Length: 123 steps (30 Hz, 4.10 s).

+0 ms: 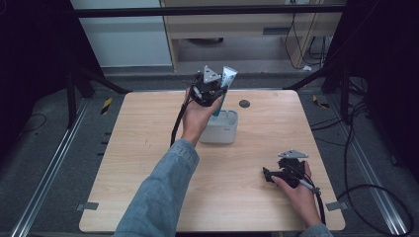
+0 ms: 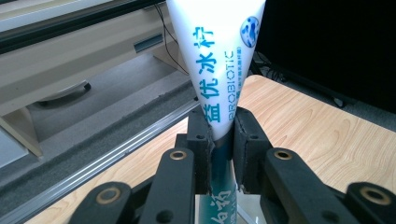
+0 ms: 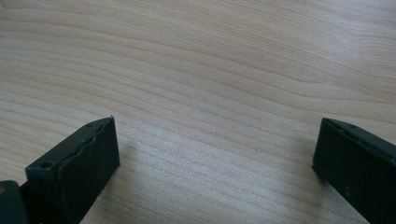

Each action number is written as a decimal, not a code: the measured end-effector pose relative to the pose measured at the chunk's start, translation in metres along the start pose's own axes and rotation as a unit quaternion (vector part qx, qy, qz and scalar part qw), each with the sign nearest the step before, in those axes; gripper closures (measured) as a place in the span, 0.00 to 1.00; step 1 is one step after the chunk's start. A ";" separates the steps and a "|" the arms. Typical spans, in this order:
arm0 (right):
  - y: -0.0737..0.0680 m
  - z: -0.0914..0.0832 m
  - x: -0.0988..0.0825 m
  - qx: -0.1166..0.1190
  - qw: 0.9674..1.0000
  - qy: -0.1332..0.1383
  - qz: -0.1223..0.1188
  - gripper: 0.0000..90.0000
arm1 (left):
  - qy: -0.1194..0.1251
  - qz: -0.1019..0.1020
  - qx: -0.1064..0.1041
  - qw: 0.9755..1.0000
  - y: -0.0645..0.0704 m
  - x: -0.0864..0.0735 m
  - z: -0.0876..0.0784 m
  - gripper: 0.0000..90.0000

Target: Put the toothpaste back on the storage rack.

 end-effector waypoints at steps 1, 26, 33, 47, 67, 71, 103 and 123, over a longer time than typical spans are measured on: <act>0.000 0.000 0.000 0.000 1.000 0.000 0.000 0.01 | 0.000 0.000 0.000 1.000 0.000 0.000 0.000 0.87; 0.000 0.000 0.000 0.000 1.000 0.001 0.002 0.01 | -0.015 -0.003 -0.004 1.000 -0.001 -0.026 0.014 0.87; 0.000 0.000 0.000 0.000 1.000 0.002 0.002 0.01 | -0.027 -0.005 -0.007 1.000 -0.002 -0.040 0.017 0.87; 0.000 0.000 0.000 0.000 1.000 0.001 0.002 0.01 | -0.034 -0.008 -0.010 0.999 0.001 -0.050 0.021 0.87; 0.000 0.000 0.000 0.000 1.000 0.000 0.003 0.01 | -0.046 -0.008 -0.015 0.999 0.006 -0.059 0.027 0.87; 0.000 0.000 0.000 0.000 1.000 0.000 0.003 0.01 | -0.049 -0.005 -0.016 0.999 0.009 -0.061 0.028 0.87; -0.001 0.000 0.000 0.000 1.000 0.000 0.003 0.01 | -0.084 0.010 -0.026 0.996 0.017 -0.073 0.032 0.87; 0.000 0.000 0.000 0.000 1.000 0.000 0.002 0.01 | -0.087 0.003 -0.033 0.996 0.021 -0.081 0.031 0.86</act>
Point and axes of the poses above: each handheld gripper's, and its own axes: z roughly forward along the jaws, x roughly out of its top, y roughly to its right, the point moved 8 cm from there along z, roughly forward along the jaws, and after that the axes turned 8 degrees about z, right-handed, at the moved point
